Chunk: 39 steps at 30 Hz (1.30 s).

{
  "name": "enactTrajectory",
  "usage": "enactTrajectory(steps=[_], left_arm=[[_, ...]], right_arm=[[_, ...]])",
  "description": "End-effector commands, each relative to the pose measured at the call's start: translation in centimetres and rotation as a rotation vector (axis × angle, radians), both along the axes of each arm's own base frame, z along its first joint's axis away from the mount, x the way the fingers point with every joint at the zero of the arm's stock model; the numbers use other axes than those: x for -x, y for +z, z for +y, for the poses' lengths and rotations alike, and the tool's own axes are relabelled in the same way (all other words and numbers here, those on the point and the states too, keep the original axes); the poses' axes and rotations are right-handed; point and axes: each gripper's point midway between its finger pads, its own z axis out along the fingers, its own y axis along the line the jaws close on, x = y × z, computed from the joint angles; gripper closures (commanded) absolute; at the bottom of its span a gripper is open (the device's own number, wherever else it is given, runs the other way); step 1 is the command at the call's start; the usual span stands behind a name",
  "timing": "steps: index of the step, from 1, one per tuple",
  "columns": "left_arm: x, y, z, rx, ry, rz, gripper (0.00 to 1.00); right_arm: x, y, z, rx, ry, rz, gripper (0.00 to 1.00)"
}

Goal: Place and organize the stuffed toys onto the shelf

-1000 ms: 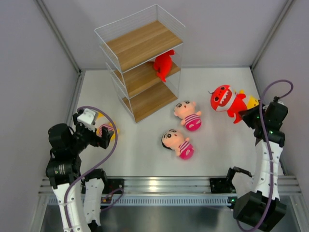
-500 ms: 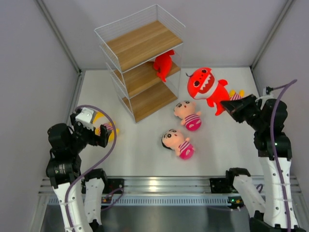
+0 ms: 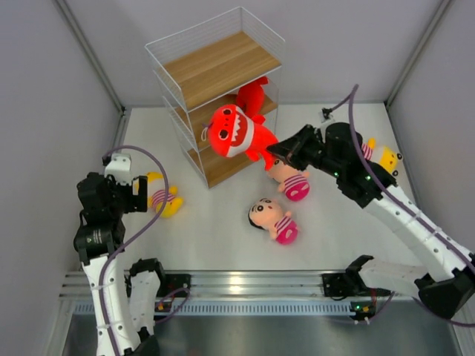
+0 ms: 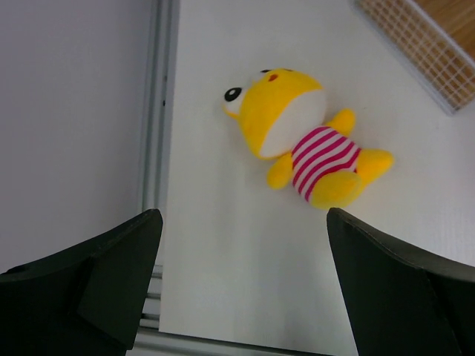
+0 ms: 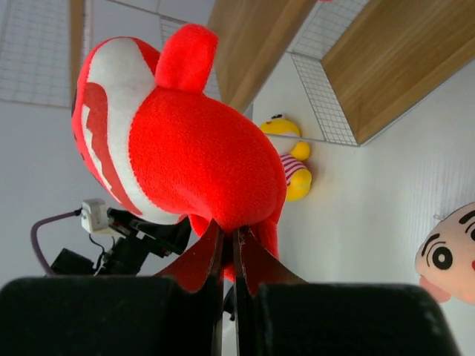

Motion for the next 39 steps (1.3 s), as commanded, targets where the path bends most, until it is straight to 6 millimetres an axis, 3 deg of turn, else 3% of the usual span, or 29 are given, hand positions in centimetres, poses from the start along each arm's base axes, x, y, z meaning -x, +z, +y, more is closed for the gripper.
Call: enactTrajectory(steps=[1,5,14,18,22,23,24,26,31,35,39], left_arm=[[0.2,-0.3,3.3,-0.124,0.131,-0.007,0.01],[0.4,-1.5,2.9,-0.112,0.114,-0.001,0.01],[0.0,-2.5,2.2,-0.075,0.091,0.002,0.01],[0.0,-2.7,2.2,-0.078,0.089,0.004,0.01],[0.2,-2.7,2.4,-0.099,0.088,0.007,0.01],[0.2,-2.7,2.5,-0.105,0.088,0.008,0.01],[0.2,-2.9,2.5,-0.107,0.087,0.012,0.01],[0.2,-2.8,2.6,-0.113,0.089,0.010,0.01],[0.3,-2.8,2.5,-0.120,0.083,0.010,0.01],[0.4,-2.9,2.6,-0.132,0.081,0.015,0.01],[0.4,-3.1,2.7,-0.136,0.084,0.019,0.01]], right_arm=[[-1.5,4.5,1.9,-0.120,-0.027,-0.093,1.00],[-2.9,4.0,3.8,-0.113,-0.022,-0.075,1.00],[-5.7,4.1,4.4,-0.155,-0.122,-0.052,1.00],[-7.8,2.5,6.0,-0.148,-0.168,-0.007,1.00],[-8.7,3.6,8.2,-0.169,-0.185,-0.020,1.00],[-9.2,2.8,9.0,-0.150,-0.192,-0.010,1.00],[-9.6,3.9,9.3,-0.166,-0.212,-0.024,1.00],[-10.1,3.3,10.7,-0.174,-0.218,-0.010,1.00],[-11.6,2.3,11.9,-0.204,-0.299,0.005,1.00],[-13.0,0.0,13.0,-0.194,-0.327,0.040,1.00],[-14.2,-0.1,13.6,-0.176,-0.353,0.019,1.00]])
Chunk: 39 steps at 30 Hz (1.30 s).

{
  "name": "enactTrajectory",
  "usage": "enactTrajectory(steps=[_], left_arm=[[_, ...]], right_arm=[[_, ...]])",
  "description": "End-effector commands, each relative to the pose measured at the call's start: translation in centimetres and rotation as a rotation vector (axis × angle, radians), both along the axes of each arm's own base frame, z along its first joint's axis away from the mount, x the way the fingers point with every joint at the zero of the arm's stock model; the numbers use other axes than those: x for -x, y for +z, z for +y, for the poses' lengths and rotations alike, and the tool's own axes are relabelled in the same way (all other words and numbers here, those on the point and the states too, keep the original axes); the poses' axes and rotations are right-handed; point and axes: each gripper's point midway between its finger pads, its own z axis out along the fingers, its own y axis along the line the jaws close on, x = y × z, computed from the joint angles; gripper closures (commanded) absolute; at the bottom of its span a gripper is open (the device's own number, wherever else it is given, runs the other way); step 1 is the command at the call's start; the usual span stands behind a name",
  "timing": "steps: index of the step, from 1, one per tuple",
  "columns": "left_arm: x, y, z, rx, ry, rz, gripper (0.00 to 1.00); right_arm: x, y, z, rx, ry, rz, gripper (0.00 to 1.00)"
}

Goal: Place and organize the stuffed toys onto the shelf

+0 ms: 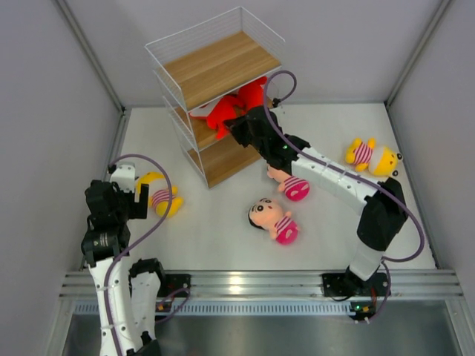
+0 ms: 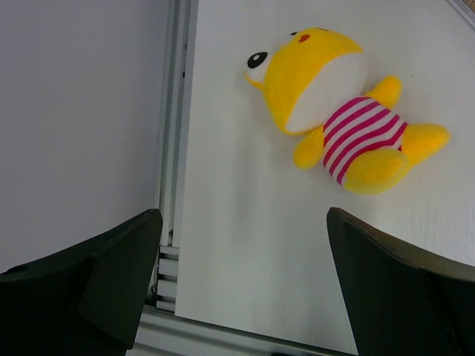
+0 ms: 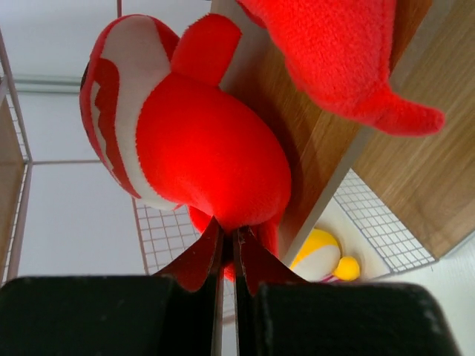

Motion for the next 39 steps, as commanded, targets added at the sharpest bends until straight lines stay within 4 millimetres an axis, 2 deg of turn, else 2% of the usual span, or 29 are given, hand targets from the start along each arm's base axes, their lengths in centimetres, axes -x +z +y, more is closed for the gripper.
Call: enactTrajectory(steps=[1,7,10,11,12,16,17,19,20,22,23,25,26,28,29,30,32,33,34,35,36,37,38,39], left_arm=[[-0.5,0.8,0.4,-0.035,0.002,-0.044,0.01],[-0.4,0.6,0.3,-0.042,-0.006,-0.043,0.01],[-0.4,0.6,0.3,-0.044,-0.007,-0.041,0.01],[-0.4,0.6,0.4,-0.045,-0.006,-0.041,0.01],[-0.4,0.6,0.3,-0.044,-0.005,-0.043,0.01],[-0.4,0.7,0.3,-0.045,-0.013,-0.044,0.01],[-0.5,0.7,0.1,-0.043,-0.022,-0.044,0.01],[-0.5,0.6,0.0,-0.041,-0.030,-0.043,0.01],[-0.6,0.6,-0.2,-0.037,-0.039,-0.046,0.01],[-0.6,0.7,-0.2,-0.033,-0.039,-0.049,0.01],[-0.6,0.7,-0.2,-0.034,-0.041,-0.049,0.01],[-0.5,0.8,-0.2,-0.033,-0.039,-0.050,0.01],[-0.5,0.8,-0.3,-0.035,-0.041,-0.052,0.01],[-0.5,0.6,-0.3,-0.036,-0.042,-0.048,0.01],[-0.4,0.6,-0.2,-0.036,-0.040,-0.048,0.01],[-0.4,0.5,-0.3,-0.035,-0.040,-0.047,0.01],[-0.5,0.2,-0.9,-0.016,-0.070,-0.048,0.01],[-0.6,0.1,-1.0,-0.010,-0.074,-0.049,0.01],[-0.6,0.1,-1.1,-0.005,-0.075,-0.049,0.01],[-0.6,0.0,-1.1,-0.003,-0.077,-0.049,0.01],[-0.6,-0.1,-1.1,0.000,-0.078,-0.047,0.01],[-0.5,-0.2,-1.1,-0.003,-0.078,-0.045,0.01],[-0.5,-0.5,-1.1,-0.003,-0.076,-0.035,0.01],[-0.4,-0.7,-1.0,-0.013,-0.077,-0.029,0.01]], right_arm=[[-1.3,4.4,0.6,-0.077,-0.063,-0.098,1.00],[-1.9,4.3,0.2,-0.064,-0.111,-0.109,1.00],[-1.9,4.8,0.7,-0.059,-0.084,-0.139,1.00],[-1.7,5.1,1.0,-0.061,-0.059,-0.150,0.96],[-1.4,5.2,1.1,-0.051,-0.044,-0.158,0.81],[0.2,6.0,0.7,-0.016,0.009,-0.199,0.49],[1.3,7.4,0.4,-0.020,0.025,-0.231,0.46],[2.6,7.6,0.1,0.042,0.071,-0.277,0.42],[3.8,9.2,-0.6,0.043,0.091,-0.316,0.42],[5.5,9.5,-0.9,0.106,0.155,-0.372,0.41],[7.0,11.4,-2.0,0.100,0.172,-0.420,0.41],[8.6,9.5,-3.2,0.200,0.227,-0.437,0.41],[9.7,9.0,-4.9,0.233,0.227,-0.446,0.41],[10.5,7.3,-7.3,0.359,0.222,-0.451,0.39],[11.5,6.0,-9.6,0.433,0.218,-0.415,0.38],[11.3,3.8,-11.4,0.548,0.190,-0.398,0.37],[11.9,2.2,-14.3,0.661,0.175,-0.387,0.28],[12.2,-0.4,-15.6,0.772,0.209,-0.343,0.21],[11.9,-1.8,-17.0,0.831,0.217,-0.302,0.17],[12.0,-3.2,-16.8,0.863,0.298,-0.270,0.13],[12.6,-5.9,-18.0,0.959,0.394,-0.186,0.12],[11.4,-7.2,-20.1,0.998,0.381,-0.099,0.12],[10.4,-8.9,-20.8,1.043,0.399,-0.018,0.12],[10.5,-10.4,-22.0,1.105,0.440,0.041,0.12]])
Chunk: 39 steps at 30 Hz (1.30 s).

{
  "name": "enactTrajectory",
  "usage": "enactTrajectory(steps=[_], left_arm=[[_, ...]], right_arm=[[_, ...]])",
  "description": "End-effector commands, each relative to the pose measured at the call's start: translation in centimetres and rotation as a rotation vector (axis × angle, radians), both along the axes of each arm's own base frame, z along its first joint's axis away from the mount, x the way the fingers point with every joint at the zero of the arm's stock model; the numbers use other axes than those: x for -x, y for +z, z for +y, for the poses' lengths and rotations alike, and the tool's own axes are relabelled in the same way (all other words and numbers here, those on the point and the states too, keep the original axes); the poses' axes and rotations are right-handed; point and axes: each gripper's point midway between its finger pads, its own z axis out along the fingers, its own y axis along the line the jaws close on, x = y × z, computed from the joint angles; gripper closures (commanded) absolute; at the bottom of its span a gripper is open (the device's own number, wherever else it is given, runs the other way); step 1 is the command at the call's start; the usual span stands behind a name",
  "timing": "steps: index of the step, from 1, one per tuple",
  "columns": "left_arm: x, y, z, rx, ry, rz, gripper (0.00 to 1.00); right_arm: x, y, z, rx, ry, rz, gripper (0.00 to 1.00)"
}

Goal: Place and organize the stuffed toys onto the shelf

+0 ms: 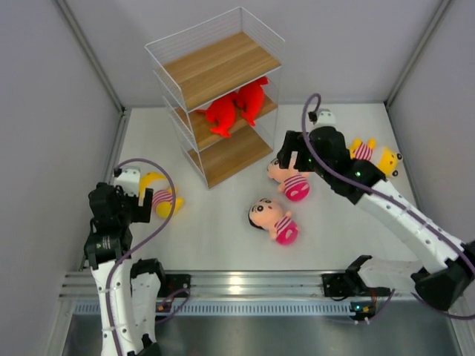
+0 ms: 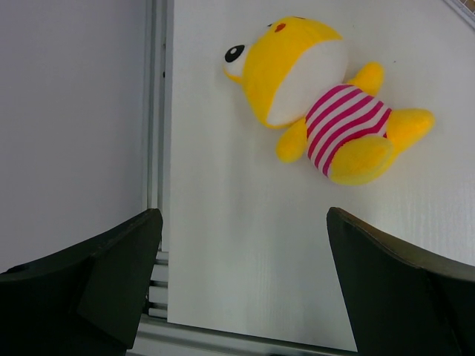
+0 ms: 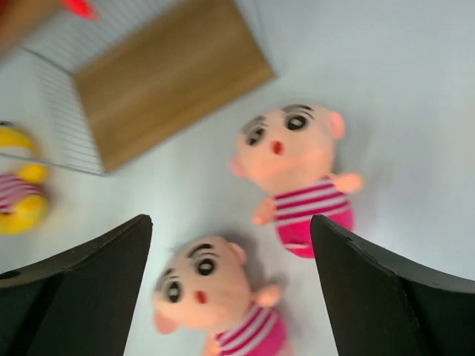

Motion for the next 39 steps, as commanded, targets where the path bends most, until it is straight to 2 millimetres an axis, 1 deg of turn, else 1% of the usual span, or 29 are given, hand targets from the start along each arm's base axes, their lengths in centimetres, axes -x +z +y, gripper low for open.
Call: enactTrajectory(steps=[1,2,3,4,5,6,7,8,11,13,15,16,17,19,20,23,24,25,27,28,30,31,33,34,35,36,37,38,39], left_arm=[[-0.5,0.5,0.2,-0.025,-0.011,-0.036,0.01],[-0.4,0.1,0.4,-0.033,-0.003,-0.023,0.01],[-0.1,0.0,1.1,-0.062,0.028,-0.011,0.01],[0.0,0.0,1.3,-0.074,0.033,-0.007,0.01],[0.2,-0.2,1.7,-0.088,0.046,0.003,0.01],[0.3,-0.3,1.8,-0.101,0.044,0.012,0.01],[0.5,-0.3,1.9,-0.108,0.046,0.011,0.01],[0.5,-0.2,2.0,-0.116,0.047,0.011,0.01],[0.7,-0.2,2.0,-0.130,0.040,0.012,0.01],[0.8,-0.2,2.0,-0.135,0.039,0.014,0.01],[0.7,-0.4,2.0,-0.134,0.035,0.018,0.01],[0.7,-0.5,2.0,-0.133,0.033,0.021,0.01],[0.7,-0.5,1.9,-0.132,0.032,0.019,0.01],[0.7,-0.7,1.8,-0.125,0.027,0.023,0.01],[0.6,-0.7,1.8,-0.121,0.027,0.022,0.01],[0.6,-0.6,1.7,-0.117,0.026,0.021,0.01],[0.6,-0.6,1.8,-0.119,0.029,0.022,0.01],[0.6,-0.5,1.8,-0.120,0.027,0.019,0.01],[0.5,-0.3,1.8,-0.122,0.026,0.016,0.01],[0.6,-0.4,1.8,-0.122,0.026,0.018,0.01],[0.5,-0.4,1.7,-0.121,0.019,0.017,0.01],[0.4,-0.4,1.6,-0.119,0.014,0.016,0.01],[0.3,-0.4,1.3,-0.106,0.005,0.012,0.01],[0.3,-0.4,1.2,-0.101,0.002,0.009,0.01],[0.2,-0.5,1.1,-0.090,0.000,0.009,0.01],[0.2,-0.4,0.9,-0.083,-0.005,0.007,0.01],[0.1,-0.4,0.9,-0.078,-0.005,0.004,0.01],[0.1,-0.3,0.8,-0.070,0.000,0.001,0.01],[0.1,-0.2,0.8,-0.069,0.001,-0.001,0.01]], right_arm=[[-0.2,-8.4,-5.0,0.347,0.041,0.282,0.12],[-0.5,-9.9,-4.6,0.362,0.086,0.323,0.11],[-0.9,-10.7,-4.7,0.391,0.130,0.326,0.11],[-2.1,-11.2,-5.3,0.386,0.117,0.326,0.12],[-2.8,-12.6,-5.5,0.406,0.111,0.359,0.13],[-3.3,-13.2,-5.6,0.421,0.124,0.368,0.17],[-4.1,-13.6,-5.7,0.421,0.122,0.364,0.19],[-4.4,-14.7,-5.3,0.432,0.147,0.383,0.19],[-5.6,-16.2,-4.5,0.428,0.173,0.375,0.24],[-5.9,-17.6,-4.5,0.444,0.184,0.397,0.29],[-6.4,-18.3,-4.8,0.458,0.174,0.408,0.31],[-6.5,-19.3,-5.1,0.467,0.167,0.430,0.32],[-6.8,-19.7,-5.2,0.474,0.163,0.432,0.34],[-6.8,-20.6,-5.1,0.478,0.167,0.448,0.39],[-6.7,-21.4,-5.1,0.475,0.172,0.468,0.42],[-6.5,-22.2,-5.2,0.474,0.153,0.486,0.70],[-6.4,-22.1,-5.4,0.476,0.140,0.491,0.91],[-6.5,-20.7,-5.5,0.467,0.128,0.459,1.00],[-6.7,-18.5,-5.7,0.453,0.107,0.404,1.00],[-6.7,-15.5,-5.8,0.429,0.094,0.333,1.00],[-6.9,-10.9,-6.1,0.412,0.076,0.222,1.00],[-6.9,-5.7,-6.3,0.370,0.060,0.098,1.00],[-6.6,0.4,-6.8,0.341,0.038,-0.052,1.00],[-6.0,4.4,-7.3,0.308,0.022,-0.148,1.00],[-5.8,9.9,-7.4,0.264,0.003,-0.276,1.00],[-5.4,13.1,-7.5,0.234,-0.005,-0.349,1.00],[-4.4,18.4,-7.6,0.183,-0.001,-0.469,1.00],[-3.9,21.3,-7.4,0.148,0.003,-0.545,1.00],[-3.4,23.8,-7.2,0.118,0.016,-0.606,1.00]])
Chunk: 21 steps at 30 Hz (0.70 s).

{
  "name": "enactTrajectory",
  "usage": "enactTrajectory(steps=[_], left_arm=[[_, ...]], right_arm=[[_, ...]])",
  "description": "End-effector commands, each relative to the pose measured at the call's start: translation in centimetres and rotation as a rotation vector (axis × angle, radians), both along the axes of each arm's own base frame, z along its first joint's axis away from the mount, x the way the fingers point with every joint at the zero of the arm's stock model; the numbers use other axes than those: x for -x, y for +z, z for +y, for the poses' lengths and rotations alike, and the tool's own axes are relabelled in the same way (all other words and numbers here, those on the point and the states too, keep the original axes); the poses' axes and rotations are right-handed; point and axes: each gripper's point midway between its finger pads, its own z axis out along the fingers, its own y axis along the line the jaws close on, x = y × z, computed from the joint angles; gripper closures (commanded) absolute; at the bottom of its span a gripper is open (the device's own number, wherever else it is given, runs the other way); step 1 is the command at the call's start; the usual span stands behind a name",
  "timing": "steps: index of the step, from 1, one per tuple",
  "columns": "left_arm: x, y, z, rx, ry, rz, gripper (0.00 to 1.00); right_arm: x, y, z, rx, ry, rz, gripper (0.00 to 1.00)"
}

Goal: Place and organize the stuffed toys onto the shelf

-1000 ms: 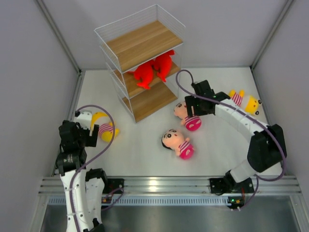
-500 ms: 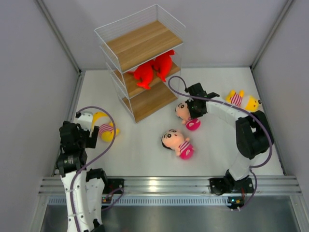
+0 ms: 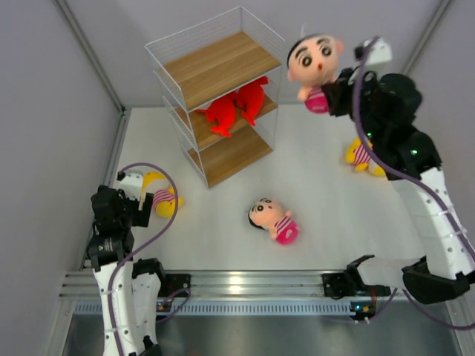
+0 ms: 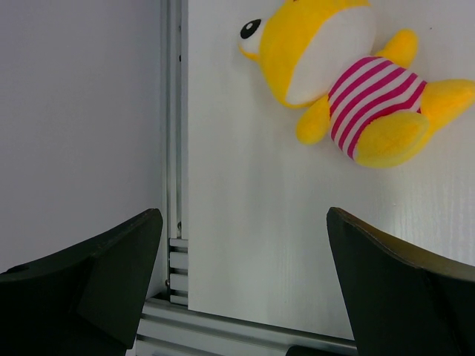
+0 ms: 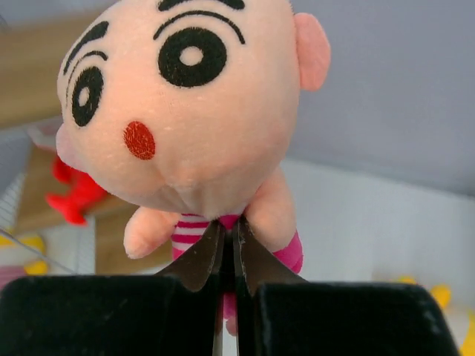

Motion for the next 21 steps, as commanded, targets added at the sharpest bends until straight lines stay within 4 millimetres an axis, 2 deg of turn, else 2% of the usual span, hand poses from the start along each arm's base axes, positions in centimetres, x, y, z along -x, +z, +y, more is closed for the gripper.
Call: enactTrajectory(steps=[1,5,7,9,10,12,14,15,16,17,18,19,21], left_arm=[[-0.7,1.2,-0.3,0.023,-0.005,-0.051,0.01],[-0.6,1.6,-0.2,0.013,0.001,-0.060,0.01],[-0.5,1.7,-0.1,0.007,0.003,-0.058,0.01],[-0.5,1.8,0.0,0.001,0.003,-0.056,0.01],[-0.4,1.8,0.0,-0.002,0.008,-0.057,0.01],[-0.3,1.8,0.1,-0.005,0.010,-0.056,0.01],[-0.2,1.6,0.1,-0.007,0.010,-0.050,0.01],[-0.1,1.3,0.1,-0.006,0.009,-0.042,0.01],[-0.1,1.2,0.1,-0.006,0.008,-0.037,0.01],[0.0,1.1,0.1,-0.008,0.011,-0.037,0.01],[0.0,1.0,0.1,-0.008,0.009,-0.035,0.01],[0.0,0.8,0.1,-0.006,0.010,-0.031,0.01],[0.1,0.7,0.0,0.005,0.011,-0.032,0.01]], right_arm=[[3.1,15.4,-0.9,-0.146,0.052,-0.394,1.00],[4.3,23.2,2.2,-0.280,0.220,-0.593,1.00],[3.7,25.6,3.8,-0.336,0.254,-0.633,1.00],[3.4,26.9,6.2,-0.353,0.317,-0.673,1.00],[2.2,26.8,7.9,-0.349,0.346,-0.684,1.00],[1.6,26.7,11.3,-0.368,0.440,-0.721,1.00],[1.3,26.8,13.1,-0.367,0.496,-0.757,1.00],[0.2,25.6,14.8,-0.365,0.508,-0.735,1.00],[0.2,26.9,14.8,-0.383,0.493,-0.791,1.00],[-0.2,27.0,15.4,-0.389,0.490,-0.801,1.00],[-0.6,26.8,16.1,-0.391,0.489,-0.802,1.00],[-2.0,26.4,16.8,-0.395,0.466,-0.806,1.00],[-3.5,25.5,17.8,-0.400,0.447,-0.794,1.00]])
